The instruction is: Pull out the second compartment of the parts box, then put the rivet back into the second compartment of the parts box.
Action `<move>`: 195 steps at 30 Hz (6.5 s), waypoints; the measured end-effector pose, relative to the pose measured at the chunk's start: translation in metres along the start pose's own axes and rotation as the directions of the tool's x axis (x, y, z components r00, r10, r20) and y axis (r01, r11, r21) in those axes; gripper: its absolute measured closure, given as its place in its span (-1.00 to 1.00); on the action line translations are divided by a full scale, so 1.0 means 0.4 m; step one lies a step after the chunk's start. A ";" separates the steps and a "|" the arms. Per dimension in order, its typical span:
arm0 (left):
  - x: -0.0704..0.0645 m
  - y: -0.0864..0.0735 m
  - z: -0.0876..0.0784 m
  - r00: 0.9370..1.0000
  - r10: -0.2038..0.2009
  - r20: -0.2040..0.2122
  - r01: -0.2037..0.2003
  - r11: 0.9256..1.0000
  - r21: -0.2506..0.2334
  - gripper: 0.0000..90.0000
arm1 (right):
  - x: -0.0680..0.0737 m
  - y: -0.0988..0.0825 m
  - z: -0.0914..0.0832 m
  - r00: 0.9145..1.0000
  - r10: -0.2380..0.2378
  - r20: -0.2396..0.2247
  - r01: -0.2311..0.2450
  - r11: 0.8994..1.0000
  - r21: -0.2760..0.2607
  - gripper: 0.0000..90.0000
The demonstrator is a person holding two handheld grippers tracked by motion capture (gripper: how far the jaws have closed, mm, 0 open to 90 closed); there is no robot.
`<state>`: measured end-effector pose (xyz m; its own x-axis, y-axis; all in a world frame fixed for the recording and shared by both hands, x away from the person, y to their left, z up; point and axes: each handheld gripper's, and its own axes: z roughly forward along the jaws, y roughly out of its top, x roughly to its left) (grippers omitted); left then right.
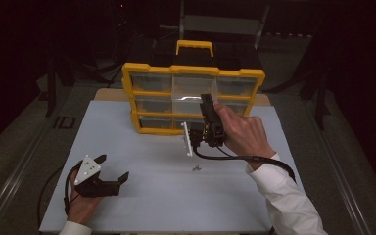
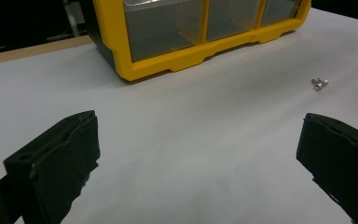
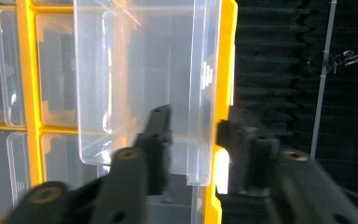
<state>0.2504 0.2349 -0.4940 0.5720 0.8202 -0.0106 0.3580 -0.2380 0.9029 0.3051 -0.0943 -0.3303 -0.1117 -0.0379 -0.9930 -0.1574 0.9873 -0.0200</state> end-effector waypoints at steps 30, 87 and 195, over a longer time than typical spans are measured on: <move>0.000 -0.001 0.001 1.000 0.001 0.000 -0.001 1.000 0.004 -1.00 | 0.061 -0.048 -0.025 0.934 0.346 -0.084 -0.351 0.935 -0.047 -0.69; 0.000 -0.001 0.001 1.000 0.000 0.004 0.000 1.000 0.004 -1.00 | 0.229 -0.143 0.023 0.339 0.732 -0.591 -0.793 0.560 0.239 -0.68; -0.001 -0.002 -0.001 1.000 -0.001 0.002 0.001 1.000 0.009 -1.00 | 0.408 -0.125 0.191 0.151 0.763 -0.628 -0.479 0.612 0.629 -0.47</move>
<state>0.2495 0.2350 -0.4946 0.5731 0.8194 -0.0122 0.3653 -0.2422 0.8988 0.3697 -0.1383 -0.5001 -0.7532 0.6514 -0.0917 0.5744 0.7193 0.3908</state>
